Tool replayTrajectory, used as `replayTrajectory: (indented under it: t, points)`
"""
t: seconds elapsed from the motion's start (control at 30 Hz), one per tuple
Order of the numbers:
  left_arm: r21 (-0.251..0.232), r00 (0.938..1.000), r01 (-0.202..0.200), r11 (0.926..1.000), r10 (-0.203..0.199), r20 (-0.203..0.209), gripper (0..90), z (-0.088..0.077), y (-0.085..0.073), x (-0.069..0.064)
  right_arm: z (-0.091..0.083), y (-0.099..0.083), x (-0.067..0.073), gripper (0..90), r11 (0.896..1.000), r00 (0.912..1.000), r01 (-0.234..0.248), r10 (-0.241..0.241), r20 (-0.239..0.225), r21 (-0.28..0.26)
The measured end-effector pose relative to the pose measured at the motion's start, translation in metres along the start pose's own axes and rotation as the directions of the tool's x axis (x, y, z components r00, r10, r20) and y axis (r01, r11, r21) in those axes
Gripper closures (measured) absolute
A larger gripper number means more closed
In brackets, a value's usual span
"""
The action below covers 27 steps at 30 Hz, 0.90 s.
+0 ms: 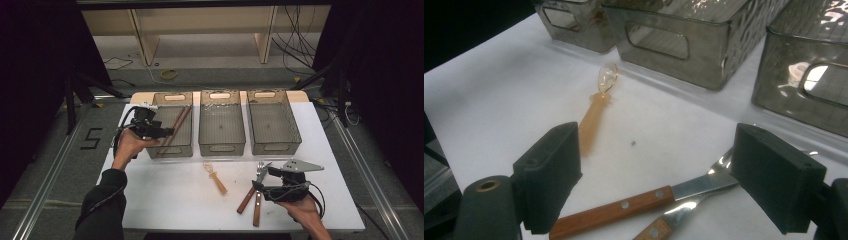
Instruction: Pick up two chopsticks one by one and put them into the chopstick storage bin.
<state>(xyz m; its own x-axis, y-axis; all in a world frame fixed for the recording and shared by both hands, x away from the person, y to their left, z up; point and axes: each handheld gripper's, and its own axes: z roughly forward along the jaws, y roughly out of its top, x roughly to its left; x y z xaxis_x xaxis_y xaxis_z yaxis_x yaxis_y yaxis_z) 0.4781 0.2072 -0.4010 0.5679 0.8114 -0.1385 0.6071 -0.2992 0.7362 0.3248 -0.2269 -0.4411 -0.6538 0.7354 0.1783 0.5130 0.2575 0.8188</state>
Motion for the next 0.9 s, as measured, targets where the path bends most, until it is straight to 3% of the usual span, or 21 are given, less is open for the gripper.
replayTrajectory:
  t: [0.13,0.4,0.53,0.63,0.67,0.73,0.9]
  points:
    - [-0.046,0.9986,0.021,0.9987,-0.019,0.049,30.5,-0.009,-0.010,-0.010,0.005,0.005,0.006,21.5,0.999,0.9994,0.033,-0.033,0.007,0.015]
    - [-0.069,0.9988,0.000,0.9976,0.003,0.049,26.0,-0.017,-0.030,-0.026,0.019,0.019,0.020,22.5,0.994,0.9960,0.088,-0.089,0.011,0.060]
    - [-0.121,0.9979,0.005,0.9927,0.003,0.065,24.5,-0.024,-0.036,-0.033,0.027,0.026,0.025,24.2,0.991,0.9939,0.109,-0.110,0.005,0.079]
    - [-0.139,0.9975,-0.013,0.9901,0.023,0.068,24.2,-0.028,-0.041,-0.038,0.034,0.029,0.028,24.4,0.987,0.9924,0.122,-0.123,0.002,0.105]
    - [-0.149,0.9968,-0.001,0.9889,0.013,0.079,24.1,-0.029,-0.044,-0.039,0.036,0.030,0.029,24.5,0.986,0.9921,0.124,-0.125,0.002,0.115]
    - [-0.155,0.9957,0.013,0.9879,0.001,0.093,23.9,-0.028,-0.050,-0.043,0.041,0.031,0.032,25.0,0.982,0.9900,0.139,-0.141,0.001,0.129]
    - [-0.142,0.9950,-0.015,0.9897,0.029,0.096,23.4,-0.025,-0.062,-0.056,0.054,0.035,0.037,26.8,0.972,0.9868,0.161,-0.162,-0.009,0.170]
